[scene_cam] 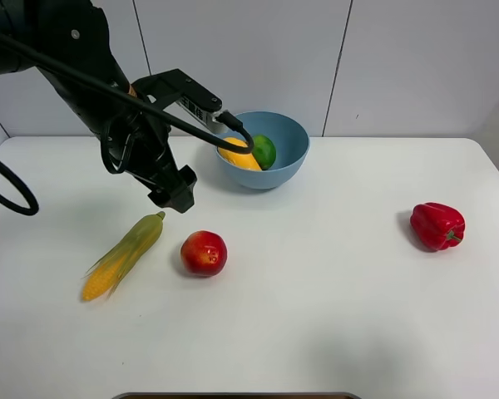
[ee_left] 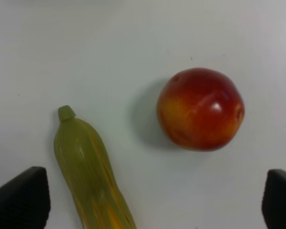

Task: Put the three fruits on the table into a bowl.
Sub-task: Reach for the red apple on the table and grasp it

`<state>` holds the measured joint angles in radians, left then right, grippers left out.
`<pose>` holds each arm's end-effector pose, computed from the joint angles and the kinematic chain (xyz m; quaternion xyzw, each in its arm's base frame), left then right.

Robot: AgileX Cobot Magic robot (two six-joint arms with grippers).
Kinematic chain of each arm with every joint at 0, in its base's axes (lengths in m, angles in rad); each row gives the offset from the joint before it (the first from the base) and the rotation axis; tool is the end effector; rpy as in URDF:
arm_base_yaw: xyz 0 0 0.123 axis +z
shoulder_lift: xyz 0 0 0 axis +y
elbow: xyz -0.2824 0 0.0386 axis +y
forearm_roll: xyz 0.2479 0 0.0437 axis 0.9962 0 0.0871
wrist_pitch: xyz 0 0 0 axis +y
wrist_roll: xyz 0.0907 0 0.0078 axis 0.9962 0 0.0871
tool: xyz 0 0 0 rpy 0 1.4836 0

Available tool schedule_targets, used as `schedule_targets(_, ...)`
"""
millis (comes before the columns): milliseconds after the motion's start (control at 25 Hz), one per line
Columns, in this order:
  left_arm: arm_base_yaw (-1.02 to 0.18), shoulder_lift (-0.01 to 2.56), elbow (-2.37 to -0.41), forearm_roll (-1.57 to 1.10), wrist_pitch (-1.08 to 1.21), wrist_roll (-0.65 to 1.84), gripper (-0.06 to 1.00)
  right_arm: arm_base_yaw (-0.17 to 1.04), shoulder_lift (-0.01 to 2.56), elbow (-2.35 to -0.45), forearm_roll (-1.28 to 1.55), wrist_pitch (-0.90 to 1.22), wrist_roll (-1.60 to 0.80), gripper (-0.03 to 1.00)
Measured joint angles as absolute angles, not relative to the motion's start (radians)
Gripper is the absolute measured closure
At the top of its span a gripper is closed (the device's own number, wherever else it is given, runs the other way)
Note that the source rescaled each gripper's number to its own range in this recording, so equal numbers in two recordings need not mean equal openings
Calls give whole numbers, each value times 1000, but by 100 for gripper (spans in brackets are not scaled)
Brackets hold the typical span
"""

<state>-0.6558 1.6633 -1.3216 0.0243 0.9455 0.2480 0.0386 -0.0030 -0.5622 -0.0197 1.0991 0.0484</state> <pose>0.2750 -0.2093 0.2739 0.4338 0.8819 -0.0266 0.1827 -0.0145 -0.0022 0.2910 0.0050 0.8461 0.0134 0.5328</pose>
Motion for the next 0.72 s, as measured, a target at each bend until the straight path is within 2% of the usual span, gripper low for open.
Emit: schedule_targets(720, -669, 1860, -1323, -46, 891, 248, 5, 39, -3, -562, -20, 1099, 48, -3)
